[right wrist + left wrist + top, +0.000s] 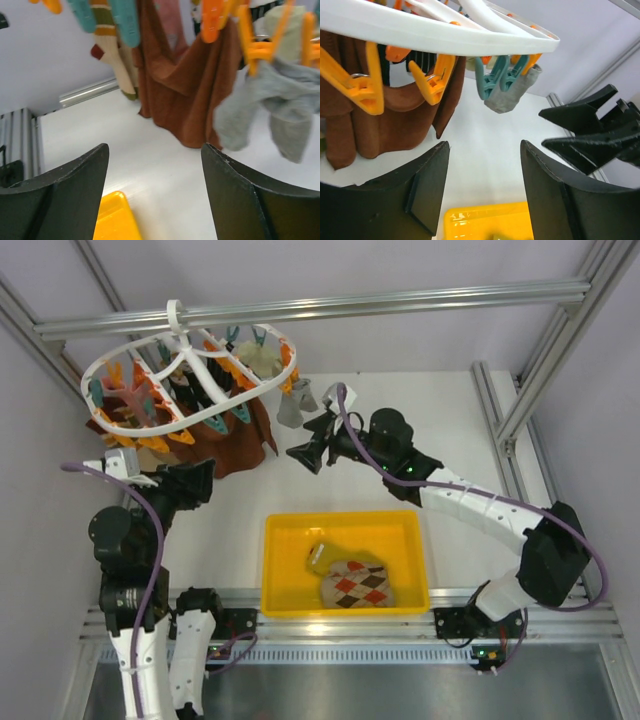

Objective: Clip the socks to the hanger
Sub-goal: Open the clamp at the hanger.

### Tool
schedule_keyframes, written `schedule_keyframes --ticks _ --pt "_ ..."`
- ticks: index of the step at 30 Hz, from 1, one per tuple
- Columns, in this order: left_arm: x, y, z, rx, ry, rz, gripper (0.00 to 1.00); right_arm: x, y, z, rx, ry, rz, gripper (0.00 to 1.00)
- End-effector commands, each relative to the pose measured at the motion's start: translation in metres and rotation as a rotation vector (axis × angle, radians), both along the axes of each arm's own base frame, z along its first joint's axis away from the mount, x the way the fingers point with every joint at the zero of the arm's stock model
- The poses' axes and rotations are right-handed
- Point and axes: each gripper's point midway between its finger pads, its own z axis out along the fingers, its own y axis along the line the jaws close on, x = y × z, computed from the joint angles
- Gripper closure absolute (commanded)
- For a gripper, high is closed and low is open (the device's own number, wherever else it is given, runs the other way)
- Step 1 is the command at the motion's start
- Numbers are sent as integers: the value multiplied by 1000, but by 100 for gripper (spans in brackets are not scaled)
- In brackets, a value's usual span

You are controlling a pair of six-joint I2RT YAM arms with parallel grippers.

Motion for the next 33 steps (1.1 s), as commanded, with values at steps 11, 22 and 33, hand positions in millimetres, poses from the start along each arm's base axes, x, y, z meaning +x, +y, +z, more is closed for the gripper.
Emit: schedule_keyframes --ticks 11,22,33 --pt "35 -16 38 152 -185 -145 39 82 -33 89 190 -221 -125 35" --pt "18 -36 59 301 -326 -268 39 33 37 111 264 -321 112 42" --pt "19 -27 59 301 -300 -209 38 29 84 111 309 -309 139 41"
